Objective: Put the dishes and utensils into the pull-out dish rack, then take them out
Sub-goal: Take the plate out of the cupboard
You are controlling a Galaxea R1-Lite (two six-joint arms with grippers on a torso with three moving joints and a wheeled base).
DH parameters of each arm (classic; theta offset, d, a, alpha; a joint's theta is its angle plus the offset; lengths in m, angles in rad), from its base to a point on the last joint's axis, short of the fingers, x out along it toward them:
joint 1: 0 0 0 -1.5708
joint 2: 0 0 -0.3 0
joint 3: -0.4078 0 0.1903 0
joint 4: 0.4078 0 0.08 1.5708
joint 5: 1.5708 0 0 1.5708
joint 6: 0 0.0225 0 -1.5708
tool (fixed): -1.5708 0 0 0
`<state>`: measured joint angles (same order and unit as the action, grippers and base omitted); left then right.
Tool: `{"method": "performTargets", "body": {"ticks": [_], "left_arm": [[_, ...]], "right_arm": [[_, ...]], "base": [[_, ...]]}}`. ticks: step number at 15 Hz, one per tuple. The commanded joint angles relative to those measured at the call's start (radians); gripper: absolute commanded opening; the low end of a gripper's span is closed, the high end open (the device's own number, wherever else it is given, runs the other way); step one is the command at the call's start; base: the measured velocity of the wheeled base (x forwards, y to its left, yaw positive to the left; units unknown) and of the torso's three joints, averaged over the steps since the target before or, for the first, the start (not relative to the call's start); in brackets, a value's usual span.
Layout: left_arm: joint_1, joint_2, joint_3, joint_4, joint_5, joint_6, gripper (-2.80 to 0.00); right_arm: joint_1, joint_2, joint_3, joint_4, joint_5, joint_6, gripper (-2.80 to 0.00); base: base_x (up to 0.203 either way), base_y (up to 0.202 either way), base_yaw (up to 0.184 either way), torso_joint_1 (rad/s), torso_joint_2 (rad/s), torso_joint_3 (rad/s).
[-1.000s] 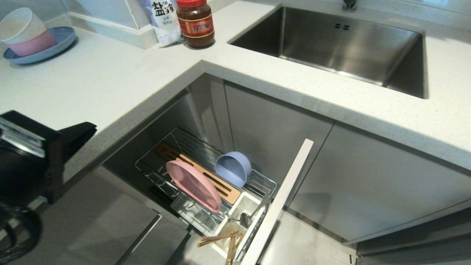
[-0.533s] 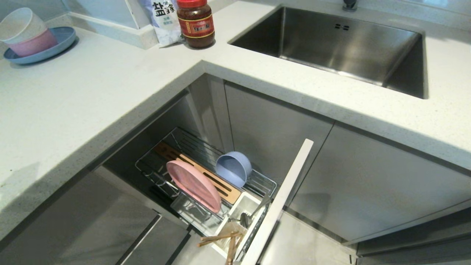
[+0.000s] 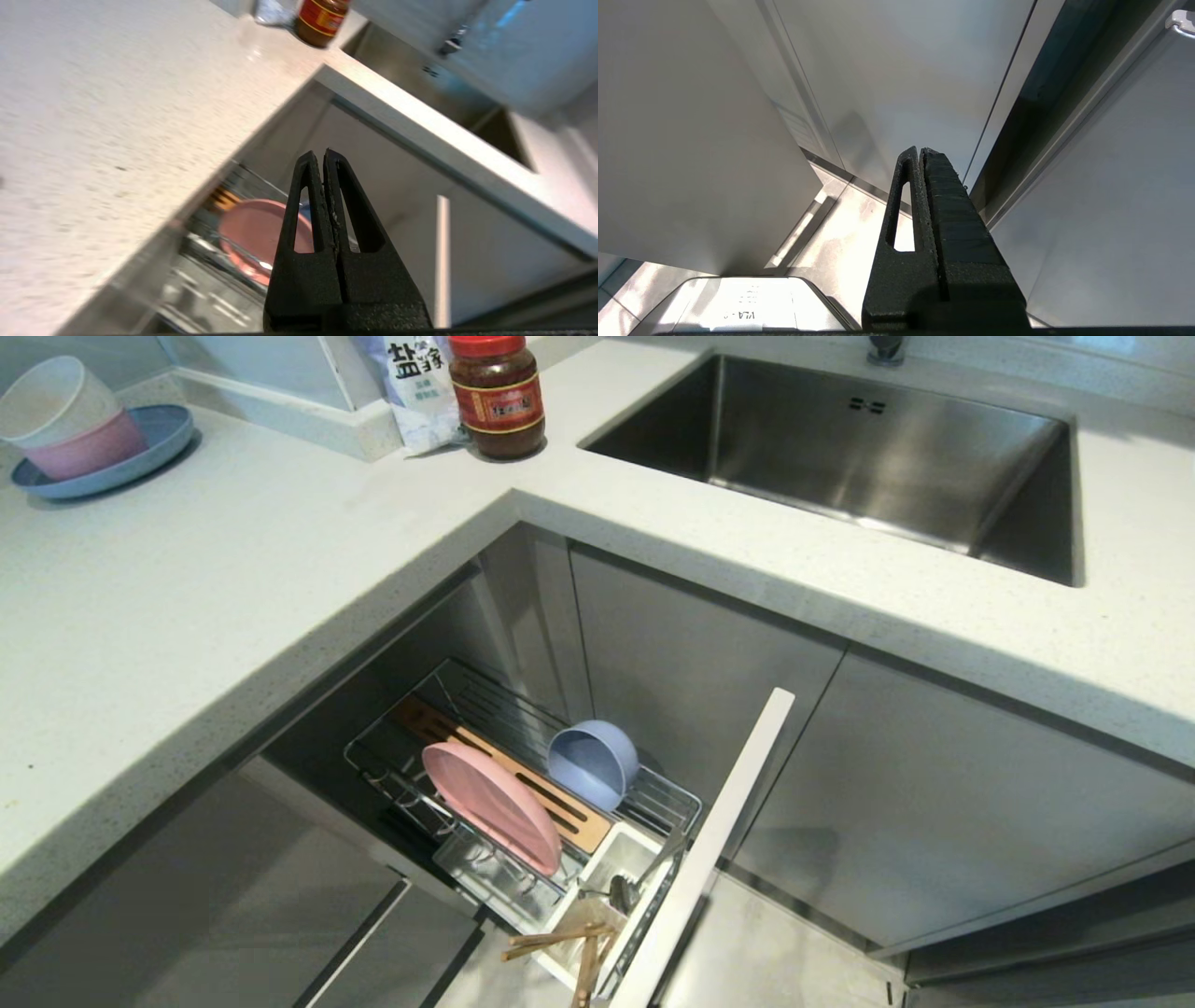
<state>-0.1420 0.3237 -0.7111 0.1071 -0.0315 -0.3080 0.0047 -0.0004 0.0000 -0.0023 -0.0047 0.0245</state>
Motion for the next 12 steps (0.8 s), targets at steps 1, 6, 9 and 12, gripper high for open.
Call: {"method": "performTargets", "body": {"ticks": [1,6,9,12], "left_arm": [[0.083,-0.043,-0.004,0.022,-0.017,0.056,-2.8],[0.136,-0.235,0.24,0.046,-0.097,0.244,-2.8],[0.143,-0.315,0.405,-0.089,-0.056,0.292,-2.8],[0.143,-0.322,0.605,-0.261,-0.04,0.362,-2.8]], "right_arm": [[0.001,-0.004,0.002,-0.001,0.0,0.0,-2.8],[0.001,-0.004,0.002,-0.001,0.0,0.0,-2.8],[0.001,-0.004,0.002,0.0,0.0,0.0,-2.8],[0.001,-0.004,0.002,0.0,0.0,0.0,-2.8]], "base": [[0.0,0.0,0.0,0.0,0.0,0.0],[0.0,0.0,0.0,0.0,0.0,0.0],[0.0,0.0,0.0,0.0,0.0,0.0],[0.0,0.0,0.0,0.0,0.0,0.0]]}}
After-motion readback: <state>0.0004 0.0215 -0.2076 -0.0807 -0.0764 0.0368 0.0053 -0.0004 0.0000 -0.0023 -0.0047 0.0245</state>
